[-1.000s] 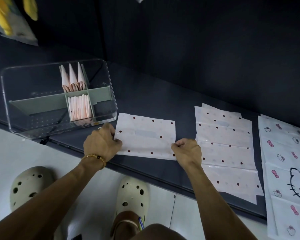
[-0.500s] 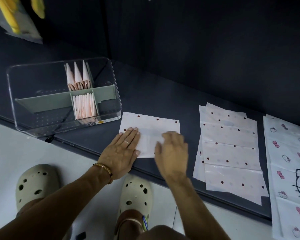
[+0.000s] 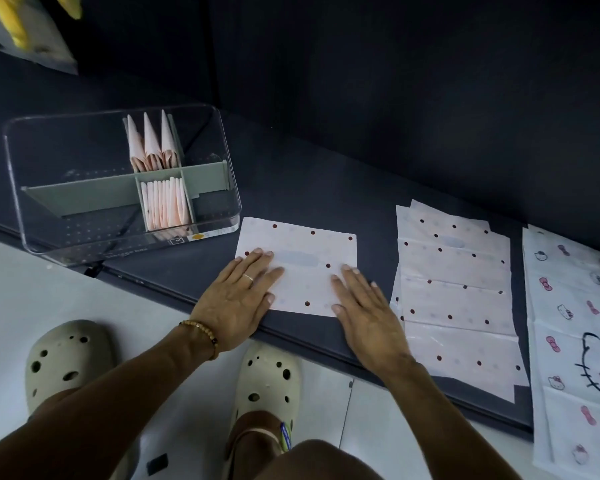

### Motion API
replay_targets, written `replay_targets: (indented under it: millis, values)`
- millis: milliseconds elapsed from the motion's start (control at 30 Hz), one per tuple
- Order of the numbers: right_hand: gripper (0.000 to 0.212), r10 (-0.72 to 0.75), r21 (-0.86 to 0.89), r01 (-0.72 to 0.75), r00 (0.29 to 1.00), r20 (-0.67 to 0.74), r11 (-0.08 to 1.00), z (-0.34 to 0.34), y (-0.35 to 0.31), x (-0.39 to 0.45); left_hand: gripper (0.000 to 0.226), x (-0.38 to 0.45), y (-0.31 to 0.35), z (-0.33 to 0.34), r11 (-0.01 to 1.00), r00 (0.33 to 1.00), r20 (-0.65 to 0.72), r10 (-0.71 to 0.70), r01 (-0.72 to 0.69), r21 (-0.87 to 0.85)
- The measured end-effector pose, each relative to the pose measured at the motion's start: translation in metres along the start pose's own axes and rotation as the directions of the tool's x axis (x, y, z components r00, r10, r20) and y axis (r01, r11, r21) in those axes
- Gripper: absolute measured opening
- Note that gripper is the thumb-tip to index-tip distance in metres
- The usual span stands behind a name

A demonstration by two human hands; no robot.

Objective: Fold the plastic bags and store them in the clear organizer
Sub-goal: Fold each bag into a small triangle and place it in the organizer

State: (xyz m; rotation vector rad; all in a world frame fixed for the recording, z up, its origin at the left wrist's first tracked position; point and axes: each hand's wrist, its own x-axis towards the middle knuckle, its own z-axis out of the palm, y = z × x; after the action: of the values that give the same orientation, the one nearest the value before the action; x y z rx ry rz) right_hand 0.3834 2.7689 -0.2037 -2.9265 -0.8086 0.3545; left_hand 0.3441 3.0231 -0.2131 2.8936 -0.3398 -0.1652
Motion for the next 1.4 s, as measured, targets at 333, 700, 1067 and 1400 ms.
replay_targets:
  millis: [333, 700, 1067, 1400]
  values:
    - [0.036, -0.013, -0.011, 0.011, 0.97, -0.244, 1.0, -0.012, -0.023, -0.002, 0.06, 0.0, -0.003, -0.002, 1.0, 1.0, 0.023, 0.019, -0.019, -0.005]
    - [0.018, 0.135, 0.258, -0.068, 0.958, -0.254, 0.964, -0.032, -0.01, 0.008, 0.043, 0.007, -0.003, -0.022, 0.984, 1.0, 0.017, -0.02, 0.023, -0.175]
    - [0.017, 0.566, 0.709, -0.46, 0.818, 0.104, 0.535, -0.041, 0.008, 0.032, 0.038, 0.026, -0.008, -0.044, 0.849, 0.897, 0.0, -0.441, 0.418, -0.324]
    - [0.015, 0.633, 0.524, -0.533, 0.774, -0.017, 0.665, -0.029, -0.001, 0.052, 0.029, 0.033, -0.013, -0.034, 0.722, 0.746, -0.017, -0.666, 0.639, -0.264]
